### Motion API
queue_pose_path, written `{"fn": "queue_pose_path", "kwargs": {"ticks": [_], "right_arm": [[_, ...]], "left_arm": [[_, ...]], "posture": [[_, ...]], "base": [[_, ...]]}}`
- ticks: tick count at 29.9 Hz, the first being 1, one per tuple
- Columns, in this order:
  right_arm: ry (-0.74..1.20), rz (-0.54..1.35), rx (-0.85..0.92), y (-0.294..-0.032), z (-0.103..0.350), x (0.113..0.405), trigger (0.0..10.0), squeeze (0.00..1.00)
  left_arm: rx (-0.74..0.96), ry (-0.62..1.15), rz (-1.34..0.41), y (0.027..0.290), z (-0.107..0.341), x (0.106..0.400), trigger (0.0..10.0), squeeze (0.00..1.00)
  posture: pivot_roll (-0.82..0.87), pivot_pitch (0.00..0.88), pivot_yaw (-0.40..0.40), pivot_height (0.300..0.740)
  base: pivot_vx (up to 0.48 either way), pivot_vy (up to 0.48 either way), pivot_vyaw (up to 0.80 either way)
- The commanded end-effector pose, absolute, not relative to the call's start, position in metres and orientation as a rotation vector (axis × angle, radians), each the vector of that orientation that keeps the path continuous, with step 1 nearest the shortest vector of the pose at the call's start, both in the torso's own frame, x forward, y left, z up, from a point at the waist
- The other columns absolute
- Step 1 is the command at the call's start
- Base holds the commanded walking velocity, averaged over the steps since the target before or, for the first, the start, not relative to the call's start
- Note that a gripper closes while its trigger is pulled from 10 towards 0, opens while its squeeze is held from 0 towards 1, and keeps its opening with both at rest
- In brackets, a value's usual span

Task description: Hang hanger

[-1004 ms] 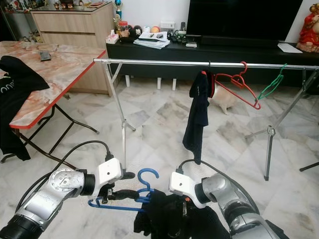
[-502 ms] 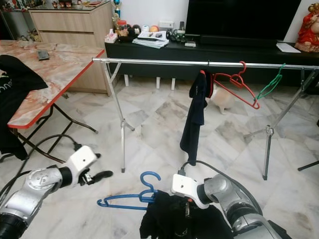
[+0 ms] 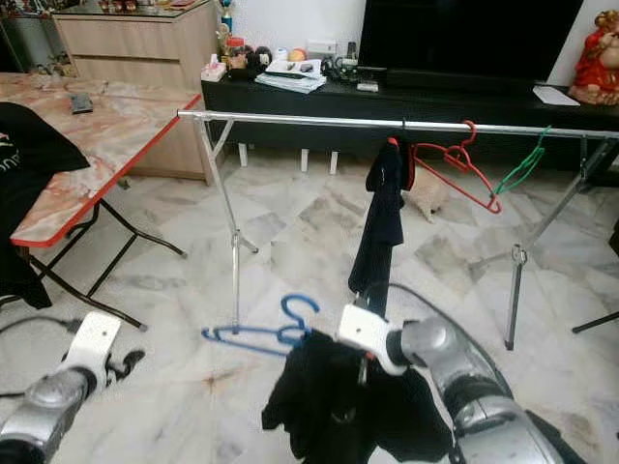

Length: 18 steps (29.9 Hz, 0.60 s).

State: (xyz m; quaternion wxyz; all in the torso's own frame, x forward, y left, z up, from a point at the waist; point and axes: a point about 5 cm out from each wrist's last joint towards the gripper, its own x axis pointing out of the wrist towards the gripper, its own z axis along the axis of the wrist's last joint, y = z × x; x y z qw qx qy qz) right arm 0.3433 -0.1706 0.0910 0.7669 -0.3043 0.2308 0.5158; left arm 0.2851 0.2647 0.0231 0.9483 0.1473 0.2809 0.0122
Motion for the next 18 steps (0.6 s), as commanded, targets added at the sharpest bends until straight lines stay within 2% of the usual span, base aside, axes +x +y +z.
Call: {"fn": "queue_pose_path", "kwargs": {"ticks": [1,2,3,5,7,18], "right_arm": [[0.398,1.111,-0.665,-0.168,0.112,0.353,0.0,0.00],[0.398,1.111,-0.665,-0.168,0.112,0.353,0.0,0.00],[0.355,1.130,-0.653,-0.164,0.121,0.356,0.0,0.00],[0.332,1.148,-0.649,-0.161,0.126,0.358,0.0,0.00],[0.271,1.210,-0.672,-0.154,0.140,0.361,0.0,0.00],[0.136,1.321,-0.704,-0.139,0.167,0.362,0.0,0.00]], "left_arm": [[0.275,0.557,-0.065,0.250,0.017,0.284,10.0,0.00],[0.275,0.557,-0.065,0.250,0.017,0.284,10.0,0.00],[0.277,0.525,-0.139,0.237,0.015,0.285,10.0,0.00],[0.285,0.515,-0.170,0.231,0.014,0.285,10.0,0.00],[0.273,0.477,-0.264,0.213,0.012,0.285,10.0,0.00],[0.273,0.411,-0.385,0.194,0.015,0.288,10.0,0.00]], "posture": [[0.09,0.021,-0.048,0.740],[0.09,0.021,-0.048,0.740],[0.09,0.017,-0.046,0.740],[0.09,0.016,-0.046,0.740],[0.08,0.008,-0.044,0.740],[0.08,0.000,-0.042,0.740]], "base": [[0.000,0.000,0.00],[0.000,0.000,0.00],[0.000,0.000,0.00],[0.000,0.000,0.00],[0.000,0.000,0.00],[0.000,0.000,0.00]]}}
